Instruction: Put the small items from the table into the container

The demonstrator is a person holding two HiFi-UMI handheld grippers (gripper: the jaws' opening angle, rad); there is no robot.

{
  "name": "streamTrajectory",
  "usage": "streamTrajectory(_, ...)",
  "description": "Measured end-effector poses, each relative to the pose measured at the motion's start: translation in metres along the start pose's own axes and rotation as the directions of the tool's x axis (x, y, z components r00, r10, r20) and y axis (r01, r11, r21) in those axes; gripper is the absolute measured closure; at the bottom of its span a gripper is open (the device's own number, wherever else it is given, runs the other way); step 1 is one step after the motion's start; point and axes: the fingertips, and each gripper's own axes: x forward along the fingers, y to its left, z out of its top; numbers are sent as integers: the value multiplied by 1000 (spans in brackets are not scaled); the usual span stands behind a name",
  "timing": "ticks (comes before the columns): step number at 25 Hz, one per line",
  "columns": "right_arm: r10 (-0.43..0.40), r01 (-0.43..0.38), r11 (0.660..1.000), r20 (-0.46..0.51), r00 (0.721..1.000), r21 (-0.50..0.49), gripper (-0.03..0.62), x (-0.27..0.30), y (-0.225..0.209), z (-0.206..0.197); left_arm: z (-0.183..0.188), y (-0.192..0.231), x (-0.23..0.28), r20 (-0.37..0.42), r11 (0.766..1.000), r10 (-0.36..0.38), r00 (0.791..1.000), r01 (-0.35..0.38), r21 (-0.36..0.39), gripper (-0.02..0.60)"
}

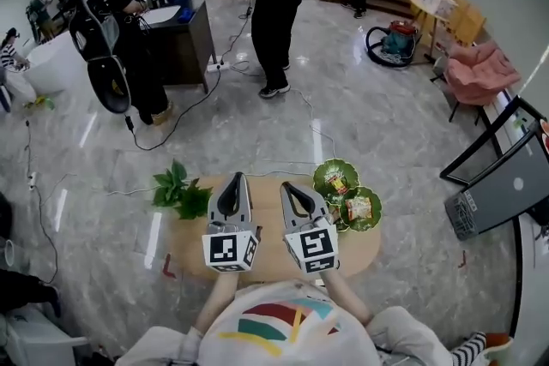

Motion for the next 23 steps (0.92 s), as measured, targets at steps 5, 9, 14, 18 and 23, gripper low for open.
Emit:
streamTrajectory(5, 22, -22, 1000, -13, 1000, 4, 580, -3, 5, -6, 1, -2, -6, -2, 1000, 11, 1000, -11, 12, 574)
streamTrajectory(9, 39, -39, 999, -4, 999, 9, 580, -5, 9, -6, 2, -6, -10, -2, 1000, 16, 1000, -15, 20, 574)
streamTrajectory(14, 58, -58, 998, 4, 998, -7, 580, -4, 15, -4, 6, -2, -16, 11, 999, 34, 999, -34, 30, 574)
streamTrajectory(18, 70, -69, 997, 23, 997, -17, 580, 0, 18, 3, 11, 4, -17, 22, 998, 52, 998, -53, 40, 574)
streamTrajectory(23, 83, -82, 996, 32, 996, -25, 580, 7, 20, 3, 11, 10, -15, 31, 997, 64, 997, -65, 47, 574)
